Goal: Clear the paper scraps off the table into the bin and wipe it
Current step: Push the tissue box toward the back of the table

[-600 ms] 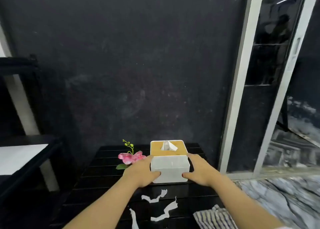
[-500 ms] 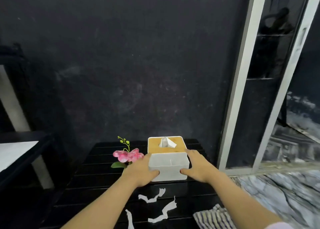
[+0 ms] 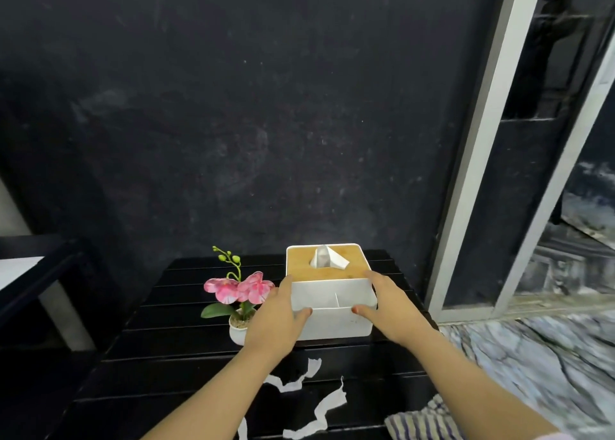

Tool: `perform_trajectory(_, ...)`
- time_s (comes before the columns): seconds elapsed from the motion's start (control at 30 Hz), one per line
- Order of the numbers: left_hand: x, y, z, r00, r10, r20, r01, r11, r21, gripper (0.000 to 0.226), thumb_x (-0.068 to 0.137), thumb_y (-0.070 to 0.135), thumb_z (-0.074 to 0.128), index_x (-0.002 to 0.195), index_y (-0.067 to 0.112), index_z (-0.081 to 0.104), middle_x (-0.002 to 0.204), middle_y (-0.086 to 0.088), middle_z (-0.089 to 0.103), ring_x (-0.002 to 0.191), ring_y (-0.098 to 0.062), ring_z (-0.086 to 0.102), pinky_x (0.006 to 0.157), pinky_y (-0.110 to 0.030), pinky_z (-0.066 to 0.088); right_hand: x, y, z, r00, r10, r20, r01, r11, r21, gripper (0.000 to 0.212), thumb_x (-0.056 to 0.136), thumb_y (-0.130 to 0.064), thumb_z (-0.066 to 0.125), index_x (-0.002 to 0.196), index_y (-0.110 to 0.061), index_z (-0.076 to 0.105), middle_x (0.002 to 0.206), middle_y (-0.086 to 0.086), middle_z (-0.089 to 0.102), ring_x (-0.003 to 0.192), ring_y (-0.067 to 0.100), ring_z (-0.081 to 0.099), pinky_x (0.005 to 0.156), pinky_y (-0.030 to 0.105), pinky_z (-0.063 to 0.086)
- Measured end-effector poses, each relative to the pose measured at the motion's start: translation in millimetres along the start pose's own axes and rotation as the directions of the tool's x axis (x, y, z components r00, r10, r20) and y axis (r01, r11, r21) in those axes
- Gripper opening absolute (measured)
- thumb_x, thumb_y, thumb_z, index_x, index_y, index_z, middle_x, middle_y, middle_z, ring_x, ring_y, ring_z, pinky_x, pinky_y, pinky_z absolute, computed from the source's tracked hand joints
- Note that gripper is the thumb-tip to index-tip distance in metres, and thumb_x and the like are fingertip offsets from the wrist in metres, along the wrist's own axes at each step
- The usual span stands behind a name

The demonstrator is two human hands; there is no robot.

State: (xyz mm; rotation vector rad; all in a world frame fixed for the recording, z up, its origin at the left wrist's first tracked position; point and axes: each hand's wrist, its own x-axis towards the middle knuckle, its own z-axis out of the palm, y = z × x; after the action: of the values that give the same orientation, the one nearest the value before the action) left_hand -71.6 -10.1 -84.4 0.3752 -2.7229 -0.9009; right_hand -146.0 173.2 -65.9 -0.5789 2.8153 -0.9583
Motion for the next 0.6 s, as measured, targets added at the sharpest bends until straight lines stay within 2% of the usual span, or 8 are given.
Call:
perform_trajectory(0.2, 22, 2, 15, 1.000, 0.010, -0.006, -0.010, 1.000, -0.019, 0.066, 0.087, 0.039, 0.057, 0.143, 0.027, 0.024, 0.127, 0.001, 0.055, 0.097, -0.014, 0.059, 0.087, -0.031, 0.049, 13, 10, -7, 0.999, 0.021, -0.034, -0.021, 1.000, 0.012, 0.065, 0.084, -0.029, 0.062, 0.138, -0.023, 0.027, 0.143, 0.001, 0.040, 0.126, 0.021, 0.043, 0.105, 0.038, 0.039)
perform_trajectory(0.4, 52, 3, 29, 1.000, 0.004, -0.004, -0.004, 0.996, -0.084, 0.064, 0.087, 0.035, 0.058, 0.142, 0.027, 0.026, 0.127, -0.002, 0.054, 0.113, -0.020, 0.054, 0.094, -0.040, 0.048, 37, 18, -8, 0.998, 0.012, -0.061, -0.007, 0.997, 0.081, 0.058, 0.084, -0.027, 0.062, 0.134, -0.025, 0.033, 0.135, 0.001, 0.047, 0.120, 0.021, 0.048, 0.102, 0.037, 0.042)
perform_trajectory(0.6, 88, -1, 36, 1.000, -0.010, -0.018, 0.007, 0.991, -0.137, 0.063, 0.087, 0.029, 0.060, 0.141, 0.027, 0.029, 0.124, -0.006, 0.056, 0.113, -0.024, 0.053, 0.093, -0.042, 0.048, 73, 24, -3, 0.996, 0.012, -0.086, -0.005, 0.996, 0.087, 0.060, 0.084, -0.026, 0.063, 0.135, -0.021, 0.032, 0.135, 0.004, 0.047, 0.119, 0.024, 0.048, 0.099, 0.038, 0.043)
